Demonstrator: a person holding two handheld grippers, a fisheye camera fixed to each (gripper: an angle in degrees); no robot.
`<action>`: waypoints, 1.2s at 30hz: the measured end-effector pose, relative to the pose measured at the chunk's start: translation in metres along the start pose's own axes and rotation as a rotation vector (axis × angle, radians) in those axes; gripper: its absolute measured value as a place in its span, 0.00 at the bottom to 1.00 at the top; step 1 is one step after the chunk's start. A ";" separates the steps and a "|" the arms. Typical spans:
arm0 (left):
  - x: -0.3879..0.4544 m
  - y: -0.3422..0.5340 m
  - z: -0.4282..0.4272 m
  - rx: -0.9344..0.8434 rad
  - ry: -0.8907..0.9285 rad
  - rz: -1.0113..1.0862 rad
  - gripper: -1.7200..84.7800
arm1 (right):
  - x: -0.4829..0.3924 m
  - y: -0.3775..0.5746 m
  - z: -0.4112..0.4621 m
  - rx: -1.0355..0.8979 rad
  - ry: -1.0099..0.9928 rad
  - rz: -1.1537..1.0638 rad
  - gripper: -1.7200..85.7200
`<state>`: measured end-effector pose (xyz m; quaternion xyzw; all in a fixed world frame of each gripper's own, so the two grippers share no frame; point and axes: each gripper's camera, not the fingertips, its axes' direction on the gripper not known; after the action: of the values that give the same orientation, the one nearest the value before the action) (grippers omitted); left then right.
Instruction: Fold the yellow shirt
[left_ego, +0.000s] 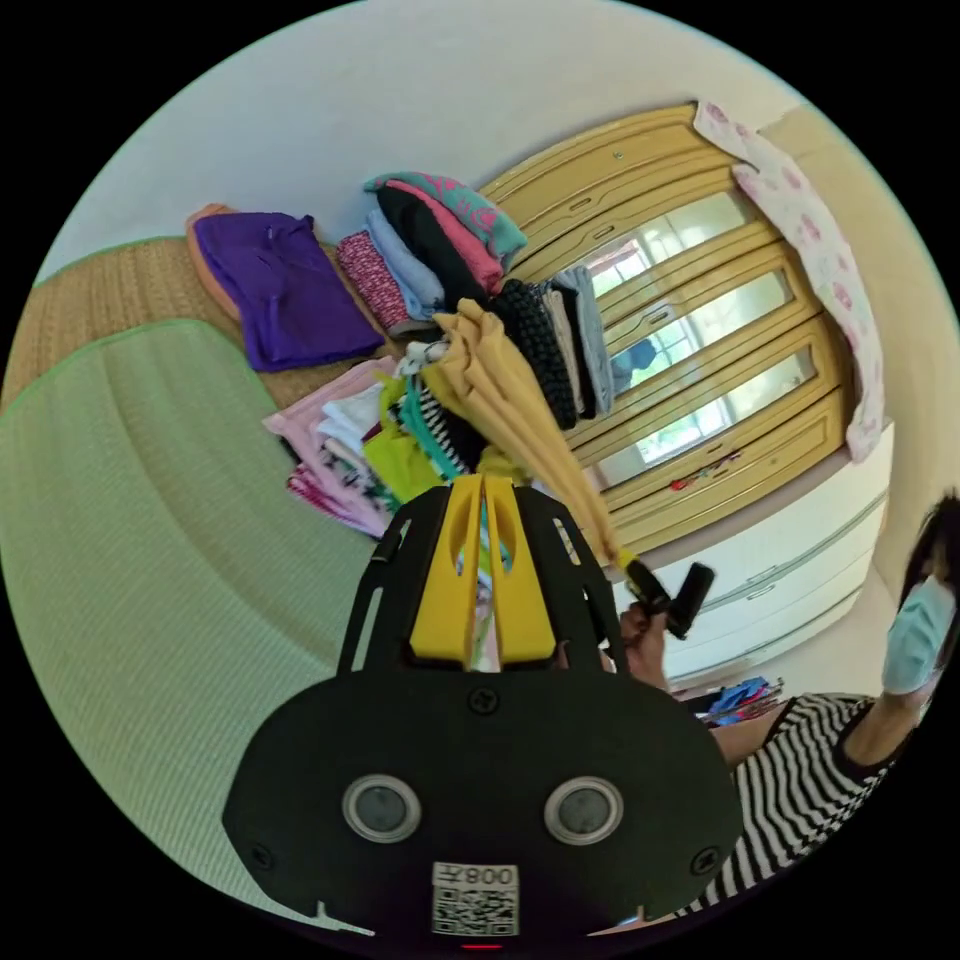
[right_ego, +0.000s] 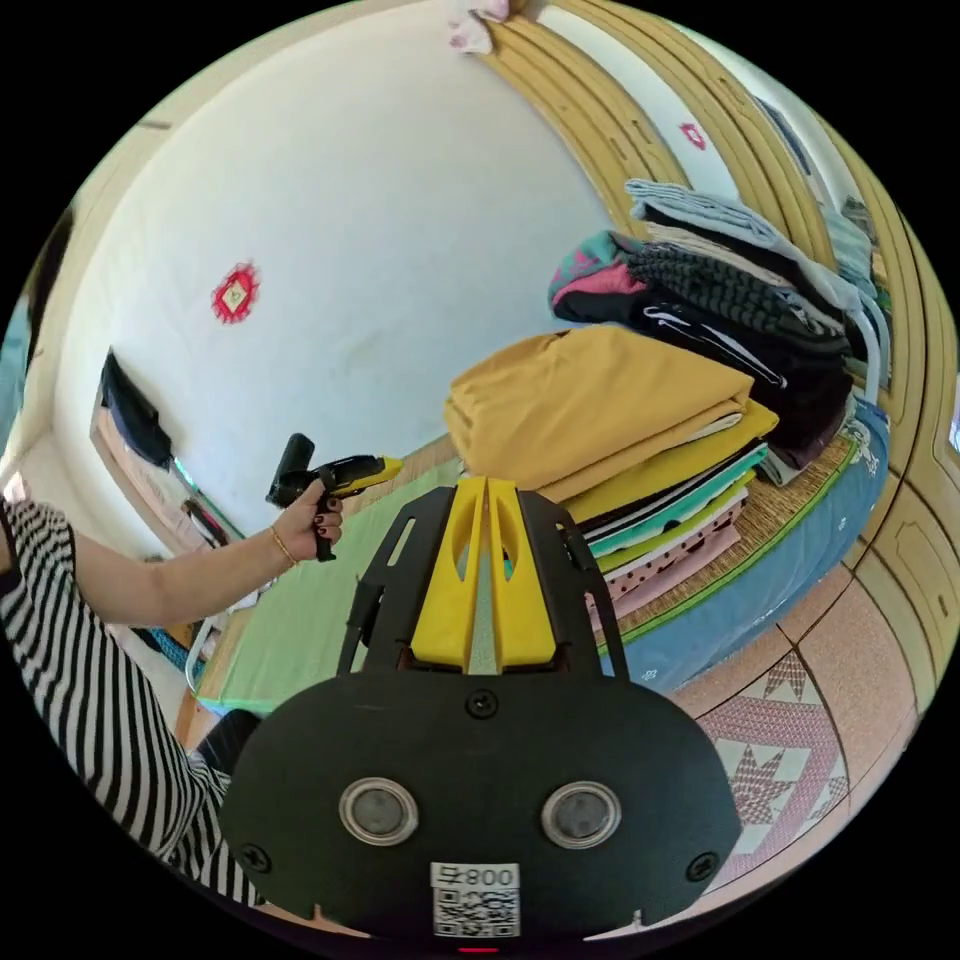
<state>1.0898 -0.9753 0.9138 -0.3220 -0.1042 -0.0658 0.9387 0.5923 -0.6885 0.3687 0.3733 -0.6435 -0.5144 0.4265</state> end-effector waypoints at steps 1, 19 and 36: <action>-0.002 0.019 -0.001 -0.037 -0.086 0.007 0.02 | -0.013 0.004 0.005 -0.018 0.003 -0.022 0.02; -0.006 0.259 0.091 -0.299 -0.775 0.138 0.02 | -0.231 0.091 0.242 -0.611 0.228 -0.272 0.02; -0.088 0.379 0.103 -0.142 -0.607 0.046 0.02 | -0.368 -0.159 0.491 -0.362 0.394 -0.379 0.10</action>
<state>1.0614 -0.6096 0.7483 -0.3940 -0.3676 0.0478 0.8411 0.2726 -0.2118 0.1000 0.4969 -0.3656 -0.6088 0.4989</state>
